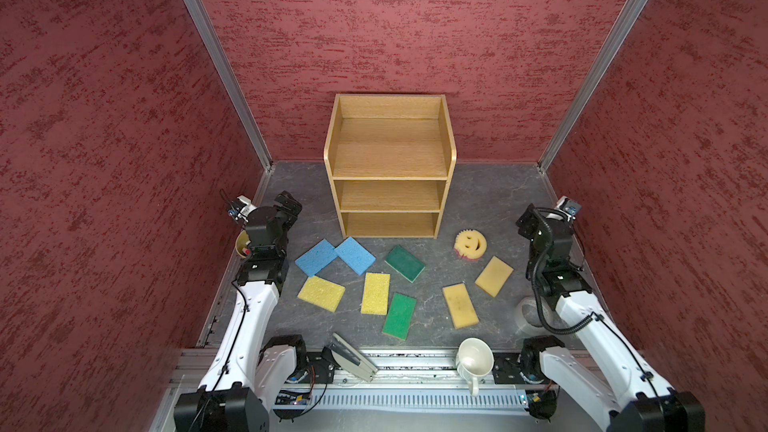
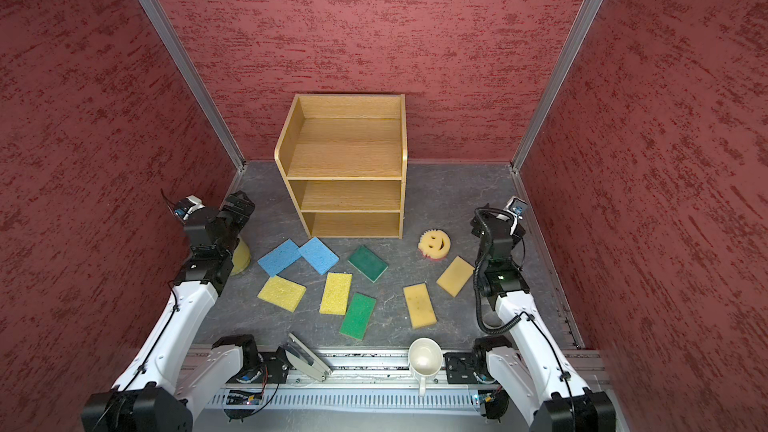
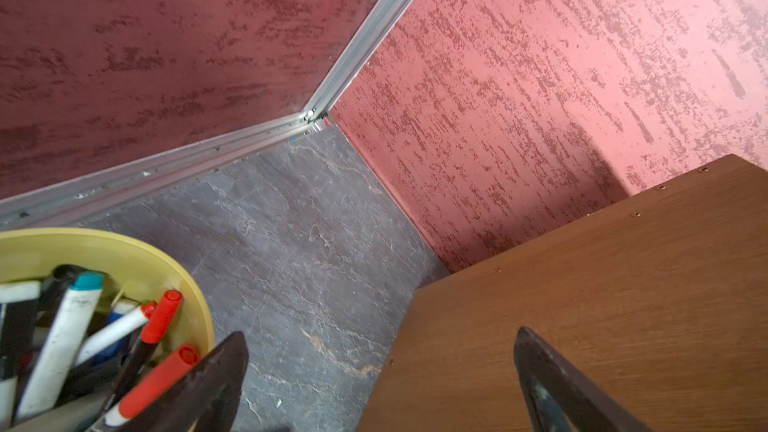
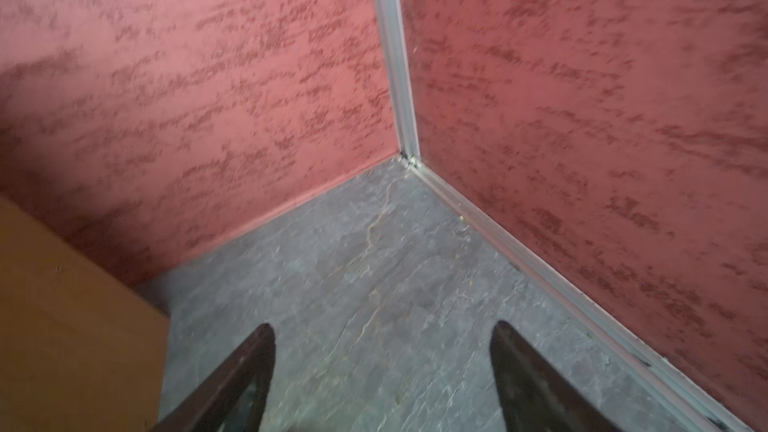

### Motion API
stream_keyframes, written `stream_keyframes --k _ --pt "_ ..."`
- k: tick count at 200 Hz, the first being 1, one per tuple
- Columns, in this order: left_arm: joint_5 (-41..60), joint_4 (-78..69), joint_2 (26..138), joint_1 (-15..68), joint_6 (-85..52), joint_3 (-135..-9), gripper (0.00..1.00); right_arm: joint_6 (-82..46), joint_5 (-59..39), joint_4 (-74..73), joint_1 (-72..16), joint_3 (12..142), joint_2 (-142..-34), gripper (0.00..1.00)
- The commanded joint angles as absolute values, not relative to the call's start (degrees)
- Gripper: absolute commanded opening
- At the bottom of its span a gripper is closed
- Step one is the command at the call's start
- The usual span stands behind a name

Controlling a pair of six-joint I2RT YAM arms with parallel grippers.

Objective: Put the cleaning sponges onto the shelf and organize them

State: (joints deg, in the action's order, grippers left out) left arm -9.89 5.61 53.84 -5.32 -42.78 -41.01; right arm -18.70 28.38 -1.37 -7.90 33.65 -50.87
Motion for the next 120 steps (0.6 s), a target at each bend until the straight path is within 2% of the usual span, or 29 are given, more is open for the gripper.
stream_keyframes --k 1,15,36,44,51,81,105,120 --pt "-3.9 14.5 56.0 -5.4 -43.1 -45.0 0.97 -20.7 21.1 3.8 -9.5 35.1 -50.0 0.65" --pt "-2.2 16.4 57.1 -5.2 -41.8 -46.1 0.85 -21.3 18.7 4.0 -10.0 35.2 -49.3 0.51" --pt "0.0 16.8 58.2 -5.1 -40.9 -46.1 0.65 -22.0 17.0 5.3 -11.5 35.0 -49.4 0.22" --pt "0.0 17.6 59.0 -5.1 -40.7 -46.4 0.57 -22.4 16.2 6.1 -12.1 34.9 -49.9 0.16" --pt "0.1 18.4 59.9 -5.2 -40.8 -47.0 0.53 -22.6 15.1 6.7 -12.5 34.8 -50.5 0.15" --pt "2.9 20.7 64.6 -5.0 -40.7 -50.2 0.17 -23.2 9.2 9.9 -13.4 36.6 -53.6 0.11" --pt "2.9 20.7 65.4 -4.1 -40.7 -50.1 0.08 -24.6 8.9 15.8 -14.0 39.4 -57.4 0.15" --pt "3.9 19.4 65.9 -3.5 -40.8 -49.2 0.07 -26.5 6.6 17.6 -14.0 39.6 -59.8 0.20"
